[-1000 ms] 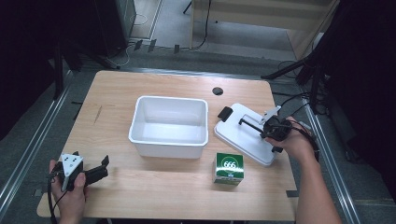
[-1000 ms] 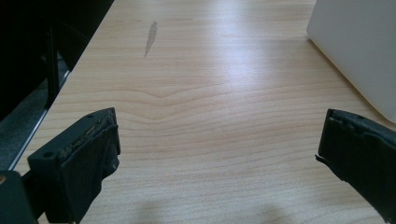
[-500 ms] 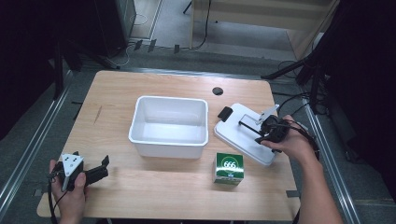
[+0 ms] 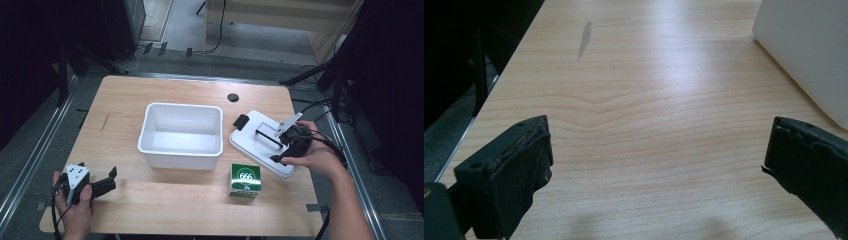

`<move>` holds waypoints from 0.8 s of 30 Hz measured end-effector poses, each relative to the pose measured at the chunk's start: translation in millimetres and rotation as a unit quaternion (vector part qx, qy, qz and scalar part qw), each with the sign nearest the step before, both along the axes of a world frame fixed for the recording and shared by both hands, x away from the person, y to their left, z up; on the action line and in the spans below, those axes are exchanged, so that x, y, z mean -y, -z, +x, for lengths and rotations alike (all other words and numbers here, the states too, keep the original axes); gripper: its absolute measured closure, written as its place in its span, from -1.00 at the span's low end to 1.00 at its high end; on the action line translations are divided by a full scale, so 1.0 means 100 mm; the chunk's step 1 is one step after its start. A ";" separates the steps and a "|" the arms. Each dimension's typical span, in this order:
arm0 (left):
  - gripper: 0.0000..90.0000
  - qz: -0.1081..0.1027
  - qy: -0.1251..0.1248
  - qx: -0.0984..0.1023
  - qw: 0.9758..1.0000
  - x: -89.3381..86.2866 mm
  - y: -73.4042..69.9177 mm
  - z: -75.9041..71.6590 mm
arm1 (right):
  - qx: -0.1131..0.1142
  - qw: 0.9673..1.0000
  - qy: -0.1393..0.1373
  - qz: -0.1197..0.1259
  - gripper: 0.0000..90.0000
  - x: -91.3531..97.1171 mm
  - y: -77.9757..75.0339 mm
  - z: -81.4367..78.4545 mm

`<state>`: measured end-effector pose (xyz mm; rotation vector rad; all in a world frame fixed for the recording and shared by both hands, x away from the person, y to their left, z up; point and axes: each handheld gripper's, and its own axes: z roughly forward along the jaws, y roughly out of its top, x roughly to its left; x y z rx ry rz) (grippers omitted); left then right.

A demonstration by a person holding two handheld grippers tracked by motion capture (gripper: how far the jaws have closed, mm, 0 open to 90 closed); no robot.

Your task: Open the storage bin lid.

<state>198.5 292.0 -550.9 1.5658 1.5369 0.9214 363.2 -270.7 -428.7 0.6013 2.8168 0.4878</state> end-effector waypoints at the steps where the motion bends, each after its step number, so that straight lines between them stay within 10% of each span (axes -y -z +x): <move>1: -1.00 -0.001 0.000 0.000 1.000 0.00 0.00 0.00 | 0.005 1.000 -0.006 0.000 -0.72 -0.02 -0.01 -0.03; 24: -1.00 0.003 0.006 -0.001 1.000 0.01 0.00 0.00 | 0.028 0.998 -0.055 0.011 -0.89 -0.30 -0.17 -0.49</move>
